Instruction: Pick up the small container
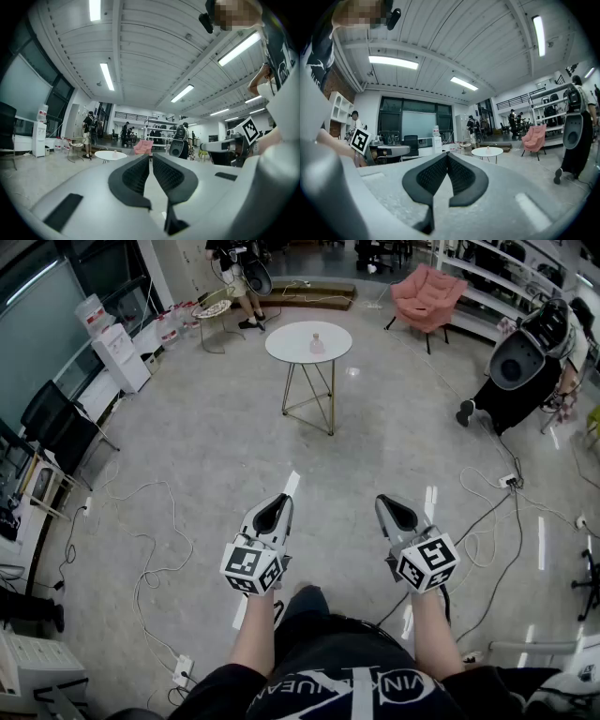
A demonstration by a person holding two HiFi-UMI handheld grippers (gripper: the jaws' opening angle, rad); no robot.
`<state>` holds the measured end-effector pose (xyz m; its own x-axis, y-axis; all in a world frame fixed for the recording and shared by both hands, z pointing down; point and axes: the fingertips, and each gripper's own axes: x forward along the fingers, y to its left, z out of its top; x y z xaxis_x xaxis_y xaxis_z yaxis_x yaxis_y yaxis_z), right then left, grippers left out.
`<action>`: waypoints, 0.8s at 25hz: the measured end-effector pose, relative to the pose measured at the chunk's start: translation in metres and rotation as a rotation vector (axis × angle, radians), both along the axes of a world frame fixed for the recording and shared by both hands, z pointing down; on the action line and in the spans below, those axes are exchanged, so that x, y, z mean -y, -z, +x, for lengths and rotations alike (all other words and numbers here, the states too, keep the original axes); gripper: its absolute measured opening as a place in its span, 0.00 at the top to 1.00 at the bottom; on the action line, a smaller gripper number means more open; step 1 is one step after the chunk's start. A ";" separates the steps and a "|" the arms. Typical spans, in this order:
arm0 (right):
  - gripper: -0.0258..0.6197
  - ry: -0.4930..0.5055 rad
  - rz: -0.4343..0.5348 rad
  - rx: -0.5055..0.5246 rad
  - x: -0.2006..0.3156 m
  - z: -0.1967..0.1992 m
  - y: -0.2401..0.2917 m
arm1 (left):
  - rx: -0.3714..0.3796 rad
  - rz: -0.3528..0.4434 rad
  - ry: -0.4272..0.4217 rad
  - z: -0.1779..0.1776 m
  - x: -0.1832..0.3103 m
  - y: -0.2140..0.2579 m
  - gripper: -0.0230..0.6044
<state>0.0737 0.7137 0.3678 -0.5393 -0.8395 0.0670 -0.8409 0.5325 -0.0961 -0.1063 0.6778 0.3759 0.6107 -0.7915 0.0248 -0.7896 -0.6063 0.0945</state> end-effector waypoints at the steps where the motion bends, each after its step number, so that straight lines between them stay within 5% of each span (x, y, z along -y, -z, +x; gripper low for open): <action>1: 0.95 0.000 -0.002 0.001 0.001 -0.001 0.000 | 0.000 -0.004 0.001 -0.001 0.001 -0.001 0.92; 20: 0.95 -0.055 -0.017 -0.013 0.096 0.047 -0.015 | -0.013 -0.026 -0.021 0.045 0.100 -0.020 0.92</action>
<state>0.1206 0.6177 0.3824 -0.4911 -0.8666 0.0884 -0.8703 0.4836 -0.0936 -0.0608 0.5780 0.3959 0.6279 -0.7774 0.0371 -0.7751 -0.6203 0.1203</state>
